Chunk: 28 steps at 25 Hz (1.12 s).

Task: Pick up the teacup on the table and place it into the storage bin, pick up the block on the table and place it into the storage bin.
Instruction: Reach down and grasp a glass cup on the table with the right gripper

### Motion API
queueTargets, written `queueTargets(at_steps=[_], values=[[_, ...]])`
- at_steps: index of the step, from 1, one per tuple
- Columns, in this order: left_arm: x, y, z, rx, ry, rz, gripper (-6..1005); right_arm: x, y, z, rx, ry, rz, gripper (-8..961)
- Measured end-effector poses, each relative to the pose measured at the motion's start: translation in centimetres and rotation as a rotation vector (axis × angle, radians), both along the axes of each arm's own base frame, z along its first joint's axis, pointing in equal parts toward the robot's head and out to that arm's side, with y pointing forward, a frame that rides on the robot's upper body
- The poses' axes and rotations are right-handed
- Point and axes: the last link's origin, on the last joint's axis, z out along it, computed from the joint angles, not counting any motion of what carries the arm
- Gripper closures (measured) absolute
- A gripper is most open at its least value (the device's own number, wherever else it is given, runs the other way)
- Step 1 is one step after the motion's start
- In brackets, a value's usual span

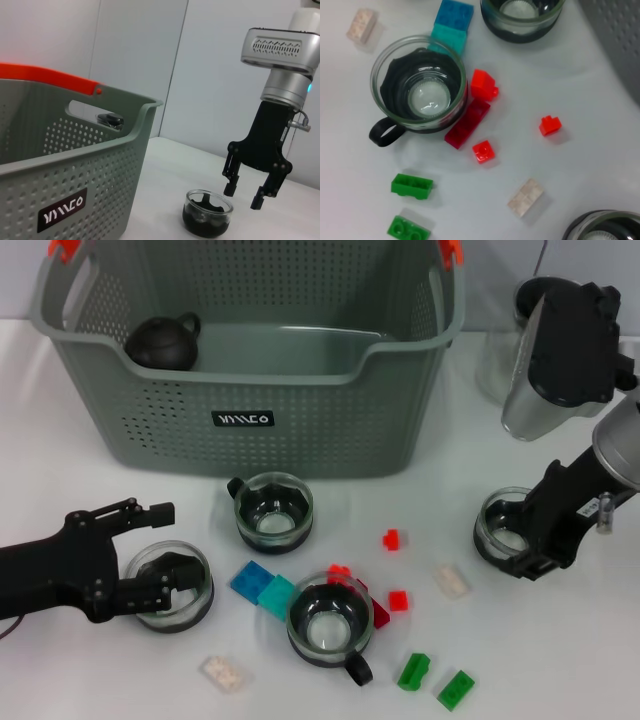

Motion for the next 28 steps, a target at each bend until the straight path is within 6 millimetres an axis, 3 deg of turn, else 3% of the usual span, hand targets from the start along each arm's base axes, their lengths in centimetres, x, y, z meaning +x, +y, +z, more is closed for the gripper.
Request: queueTargets(at_steps=[19, 28], values=[[0.2, 0.1, -0.2, -0.002, -0.007, 0.0, 126, 3.4, 1.2, -2.2, 0.06, -0.039, -0.055, 485], [0.1, 0.0, -0.3, -0.001, -0.01, 0.004, 127, 3.2, 0.9, -3.3, 0.038, -0.018, -0.054, 531]])
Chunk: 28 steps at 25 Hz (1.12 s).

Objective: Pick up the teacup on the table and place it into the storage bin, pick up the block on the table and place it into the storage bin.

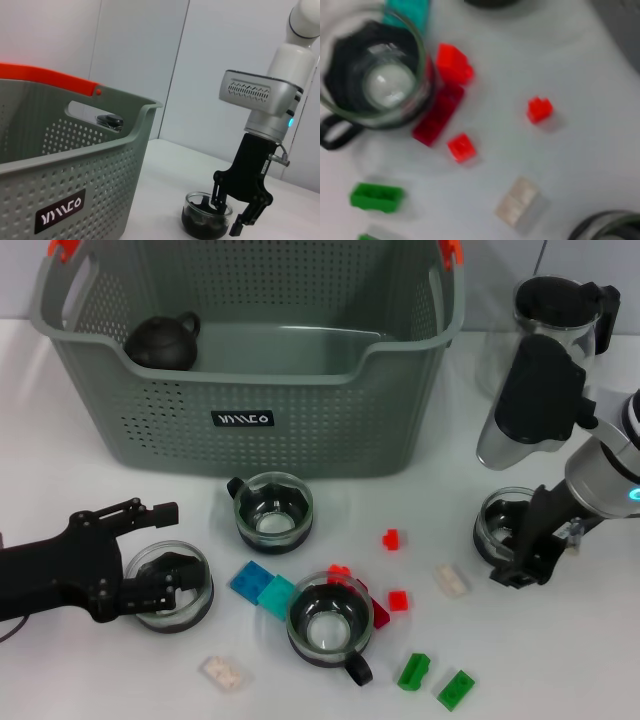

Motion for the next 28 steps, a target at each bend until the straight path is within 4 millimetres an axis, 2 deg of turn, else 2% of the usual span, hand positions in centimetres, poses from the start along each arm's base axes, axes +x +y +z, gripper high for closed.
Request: queueTargets(at_steps=[2, 7, 15, 19, 23, 25, 26, 28], values=[[0.0, 0.0, 0.0, 0.0, 0.0, 0.0, 127, -0.5, -0.1, 0.1, -0.011, 0.026, -0.001, 541], [0.0, 0.0, 0.0, 0.001, 0.002, 0.001, 127, -0.6, -0.2, 0.3, -0.016, 0.02, -0.006, 781], [0.0, 0.0, 0.0, 0.002, 0.002, 0.001, 127, -0.5, -0.3, 0.5, -0.009, 0.016, -0.02, 865], [0.0, 0.0, 0.0, 0.002, 0.002, 0.001, 126, -1.4, -0.5, 1.7, -0.011, 0.061, -0.034, 897], [0.0, 0.0, 0.0, 0.003, 0.002, 0.0, 126, -4.0, -1.0, 4.5, -0.008, 0.286, -0.069, 898], [-0.1, 0.1, 0.0, 0.006, 0.004, 0.0, 126, -5.1, -1.2, 6.3, 0.018, 0.494, -0.072, 898], [-0.1, 0.1, 0.0, 0.007, 0.005, 0.0, 126, -5.1, -1.2, 6.3, 0.018, 0.494, -0.072, 898], [-0.1, 0.1, -0.1, 0.01, 0.008, 0.003, 126, -5.2, -1.3, 7.4, 0.048, 0.647, -0.054, 898]])
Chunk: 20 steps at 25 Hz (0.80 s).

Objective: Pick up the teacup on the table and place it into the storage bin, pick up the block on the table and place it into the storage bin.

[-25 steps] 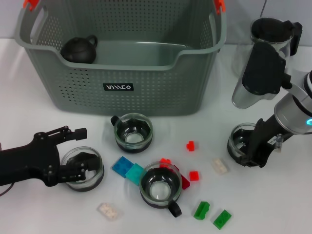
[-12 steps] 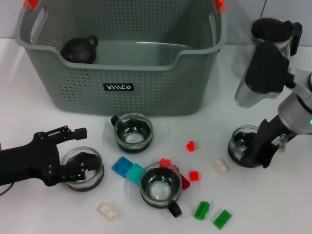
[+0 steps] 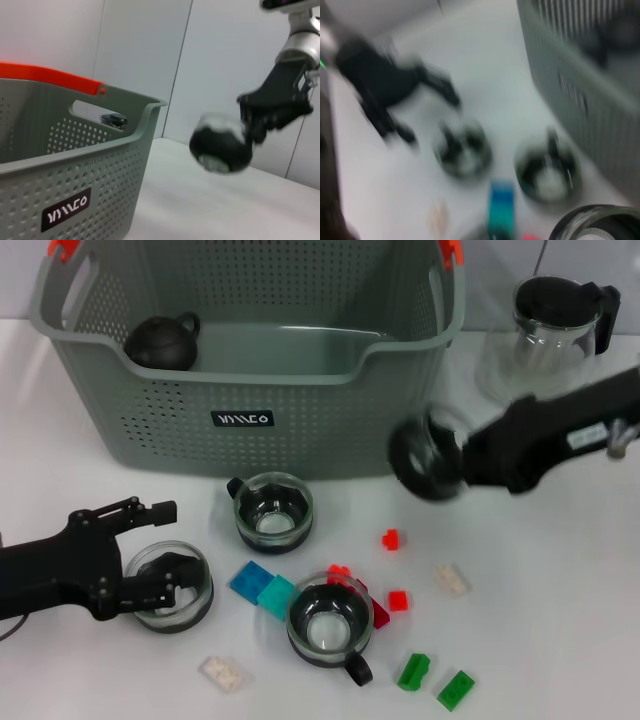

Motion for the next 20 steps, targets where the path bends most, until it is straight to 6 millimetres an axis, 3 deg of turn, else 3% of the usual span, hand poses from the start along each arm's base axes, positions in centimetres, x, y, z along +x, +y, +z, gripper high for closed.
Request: queueTargets(at_steps=[7, 10, 14, 20], values=[[-0.1, 0.2, 0.0, 0.011, 0.008, 0.008, 126, 0.1, -1.0, 2.9, 0.028, 0.582, 0.039, 898], [0.1, 0.5, -0.2, 0.01, 0.004, 0.006, 126, 0.1, -0.8, 3.4, 0.05, 0.718, 0.062, 898], [0.3, 0.9, -0.3, 0.011, 0.003, 0.002, 127, -1.0, 1.3, 3.5, 0.168, 0.733, 0.065, 898], [0.4, 1.0, -0.5, 0.007, -0.004, 0.003, 127, -5.5, 7.1, 3.1, 0.313, 0.595, 0.048, 898]])
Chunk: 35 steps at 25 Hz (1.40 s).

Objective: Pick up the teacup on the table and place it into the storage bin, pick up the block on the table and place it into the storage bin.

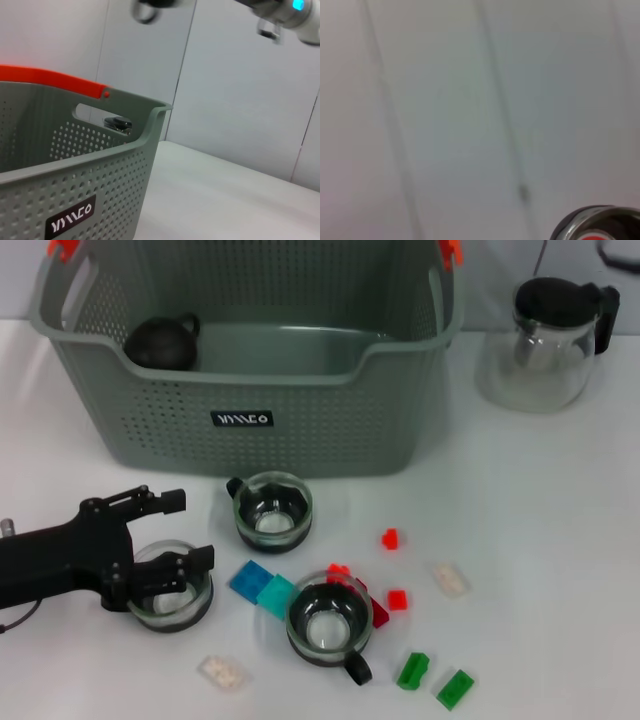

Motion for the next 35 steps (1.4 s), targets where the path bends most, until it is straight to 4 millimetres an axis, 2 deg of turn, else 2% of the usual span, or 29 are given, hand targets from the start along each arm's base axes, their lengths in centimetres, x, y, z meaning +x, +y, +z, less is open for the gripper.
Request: queueTargets(at_steps=[5, 7, 8, 12, 15, 18, 25, 35], values=[[0.0, 0.2, -0.2, 0.012, -0.011, 0.012, 127, -4.5, 4.5, -3.2, 0.048, -0.2, -0.079, 897], [0.0, 0.3, -0.2, 0.016, -0.012, 0.016, 127, -6.2, 5.9, -5.6, 0.077, -0.344, -0.107, 897], [0.1, 0.3, -0.3, 0.016, -0.014, 0.016, 127, -6.2, 5.9, -5.6, 0.077, -0.344, -0.107, 897], [0.1, 0.3, -0.5, 0.019, -0.018, 0.019, 126, -7.5, 5.8, -9.1, 0.095, -0.53, -0.078, 897], [0.1, 0.3, -0.6, 0.02, -0.019, 0.024, 126, -7.1, 5.6, -11.6, 0.104, -0.646, -0.057, 897], [0.1, 0.2, -0.7, 0.017, -0.024, 0.028, 126, -6.3, 5.7, -12.8, 0.124, -0.693, -0.071, 897], [0.0, 0.0, -1.0, 0.013, -0.033, 0.034, 126, -4.9, 6.0, -14.5, 0.12, -0.721, -0.147, 897], [0.0, 0.0, -1.1, 0.012, -0.035, 0.034, 127, -3.0, 6.4, -15.5, 0.148, -0.725, -0.232, 898]])
